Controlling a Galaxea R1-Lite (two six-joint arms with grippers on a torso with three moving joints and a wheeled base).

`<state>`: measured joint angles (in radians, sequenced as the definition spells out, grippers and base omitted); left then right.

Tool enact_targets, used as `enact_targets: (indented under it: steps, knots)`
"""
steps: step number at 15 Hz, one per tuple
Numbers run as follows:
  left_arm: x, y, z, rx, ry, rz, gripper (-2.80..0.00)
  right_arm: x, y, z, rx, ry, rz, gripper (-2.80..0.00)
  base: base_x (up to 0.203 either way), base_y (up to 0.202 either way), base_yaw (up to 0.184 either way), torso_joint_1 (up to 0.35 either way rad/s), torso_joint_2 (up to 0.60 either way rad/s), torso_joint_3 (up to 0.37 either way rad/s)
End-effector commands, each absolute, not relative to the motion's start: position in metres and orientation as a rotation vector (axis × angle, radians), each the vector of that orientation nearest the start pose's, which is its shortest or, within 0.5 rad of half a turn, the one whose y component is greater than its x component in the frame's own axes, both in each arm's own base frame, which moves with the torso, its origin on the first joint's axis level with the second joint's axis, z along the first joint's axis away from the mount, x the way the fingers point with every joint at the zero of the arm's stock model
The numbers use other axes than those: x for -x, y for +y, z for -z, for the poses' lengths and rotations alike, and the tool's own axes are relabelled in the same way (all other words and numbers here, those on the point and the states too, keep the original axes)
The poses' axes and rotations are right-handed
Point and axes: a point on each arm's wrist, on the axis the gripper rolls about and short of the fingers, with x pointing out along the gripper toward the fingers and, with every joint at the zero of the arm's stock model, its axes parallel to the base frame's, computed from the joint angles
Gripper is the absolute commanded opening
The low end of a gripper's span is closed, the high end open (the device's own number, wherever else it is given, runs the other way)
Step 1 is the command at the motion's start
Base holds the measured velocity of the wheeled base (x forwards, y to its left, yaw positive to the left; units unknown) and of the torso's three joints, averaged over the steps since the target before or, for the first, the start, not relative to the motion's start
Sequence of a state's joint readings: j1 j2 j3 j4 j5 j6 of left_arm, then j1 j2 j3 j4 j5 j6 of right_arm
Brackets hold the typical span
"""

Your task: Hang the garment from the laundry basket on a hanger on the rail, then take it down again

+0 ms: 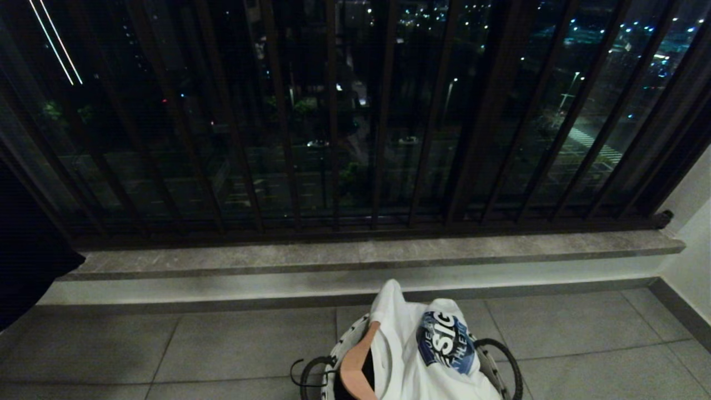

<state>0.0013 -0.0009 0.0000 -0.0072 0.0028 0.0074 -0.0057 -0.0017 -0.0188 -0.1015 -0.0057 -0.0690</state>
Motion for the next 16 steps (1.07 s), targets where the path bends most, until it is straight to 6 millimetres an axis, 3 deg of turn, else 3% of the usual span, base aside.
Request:
enact_targets:
  steps: [1,16]
  knots:
    - [0.023,0.0,-0.076,-0.008,-0.008,-0.005,-2.8,0.023,0.0,-0.086,0.068,-0.104,0.014,-2.8,0.0,0.0,0.0,0.0,0.0,0.0]
    - [0.023,0.0,-0.076,-0.006,-0.008,-0.005,-2.8,0.023,0.0,-0.075,0.054,-0.002,0.005,-2.8,0.0,0.0,0.0,0.0,0.0,0.0]
